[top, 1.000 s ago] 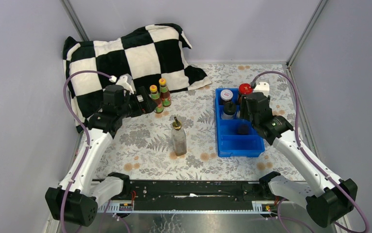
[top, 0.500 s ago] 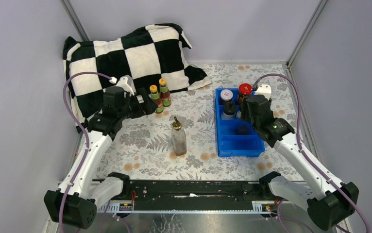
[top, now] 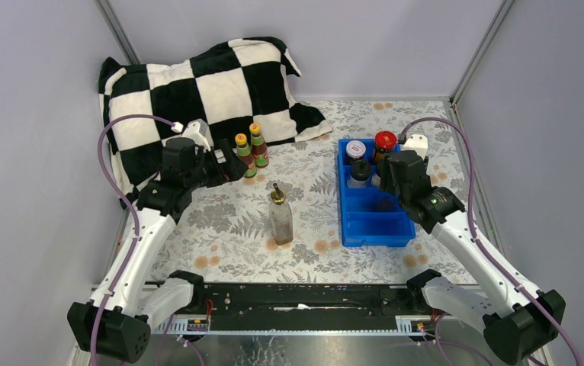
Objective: Organize the condiment bottles
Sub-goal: Place the bottle in the storage box, then pick up the bottle from the center of the board.
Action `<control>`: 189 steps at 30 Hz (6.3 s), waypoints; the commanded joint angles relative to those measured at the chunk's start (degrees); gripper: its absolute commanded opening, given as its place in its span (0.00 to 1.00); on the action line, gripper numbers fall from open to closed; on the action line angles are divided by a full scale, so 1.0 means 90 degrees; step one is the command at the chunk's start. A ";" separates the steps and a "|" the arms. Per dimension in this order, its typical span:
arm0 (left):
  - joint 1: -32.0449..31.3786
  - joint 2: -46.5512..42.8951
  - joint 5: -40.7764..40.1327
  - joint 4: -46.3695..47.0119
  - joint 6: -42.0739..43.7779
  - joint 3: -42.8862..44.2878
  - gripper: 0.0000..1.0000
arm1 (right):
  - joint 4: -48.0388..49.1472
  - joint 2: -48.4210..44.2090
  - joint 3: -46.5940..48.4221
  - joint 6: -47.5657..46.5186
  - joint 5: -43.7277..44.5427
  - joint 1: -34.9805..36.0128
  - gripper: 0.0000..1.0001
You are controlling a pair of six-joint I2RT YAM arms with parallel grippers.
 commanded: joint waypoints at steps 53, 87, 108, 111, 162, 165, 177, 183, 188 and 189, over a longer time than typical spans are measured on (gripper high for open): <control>-0.0144 0.0259 -0.0561 -0.0162 0.0013 0.0885 0.99 | -0.2327 -0.1358 0.3559 0.0662 -0.2488 -0.0030 0.87; -0.0145 0.0358 -0.0604 0.0047 -0.0075 0.0579 0.99 | -0.0192 0.0824 0.2388 -0.0413 -0.1626 0.3942 1.00; -0.0142 0.0191 -0.0473 0.0136 -0.0042 0.0368 0.99 | 0.3845 0.1598 0.0042 0.0254 0.1269 0.5834 1.00; -0.0145 0.0155 -0.0464 0.0121 -0.0033 0.0358 0.99 | 0.3909 0.1853 0.0153 0.0448 0.1605 0.6001 1.00; -0.0138 -0.0022 -0.0485 0.0044 0.0156 0.0147 0.99 | 0.4901 0.3576 0.0407 0.0672 0.2872 0.5908 0.47; -0.0136 -0.0014 -0.0486 0.0055 0.0145 0.0134 0.99 | 0.4913 0.3416 0.0410 0.0444 0.2949 0.5908 0.47; -0.0145 0.0015 -0.0449 0.0083 0.0116 0.0114 0.99 | 0.4658 0.2426 0.0233 -0.0079 0.3413 0.5828 0.47; -0.0145 -0.0002 -0.0460 0.0085 0.0109 0.0114 0.99 | 0.4408 0.1930 0.0149 -0.0092 0.3410 0.5547 0.46; -0.0145 0.0012 -0.0456 0.0081 0.0105 0.0133 0.99 | 0.4125 0.1425 0.0117 -0.0048 0.3049 0.5086 0.46; -0.0145 0.0024 -0.0456 0.0083 0.0105 0.0142 0.99 | 0.4068 0.1288 0.0122 -0.0046 0.3004 0.4975 0.46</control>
